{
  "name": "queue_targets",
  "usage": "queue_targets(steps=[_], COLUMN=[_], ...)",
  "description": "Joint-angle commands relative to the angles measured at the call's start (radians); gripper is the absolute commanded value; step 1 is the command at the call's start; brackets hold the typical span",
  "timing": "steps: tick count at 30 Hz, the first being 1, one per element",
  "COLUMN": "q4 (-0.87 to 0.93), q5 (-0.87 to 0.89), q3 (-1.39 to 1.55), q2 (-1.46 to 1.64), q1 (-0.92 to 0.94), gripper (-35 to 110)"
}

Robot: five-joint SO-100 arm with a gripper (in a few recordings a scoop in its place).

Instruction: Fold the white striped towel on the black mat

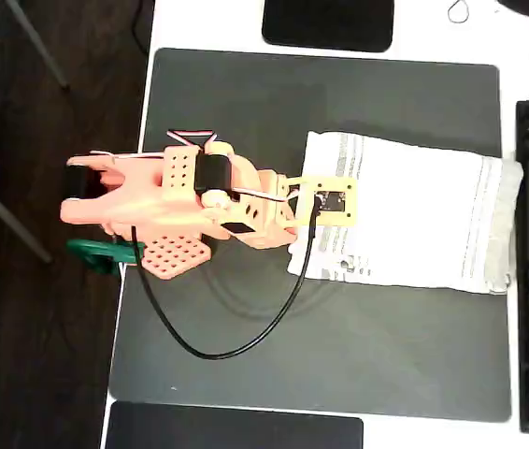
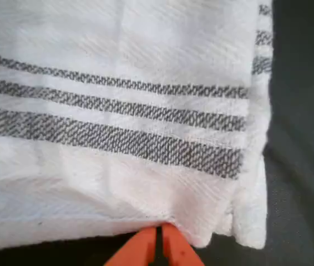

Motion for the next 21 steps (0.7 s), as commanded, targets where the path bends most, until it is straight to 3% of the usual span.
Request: queue_targets(steps=[1,21], q4=[-0.012,-0.012], q5=[0.006,0.006], q3=[0.018,0.018], q2=[0.008,0.008], q1=[-0.002,-0.012], gripper=[0,0])
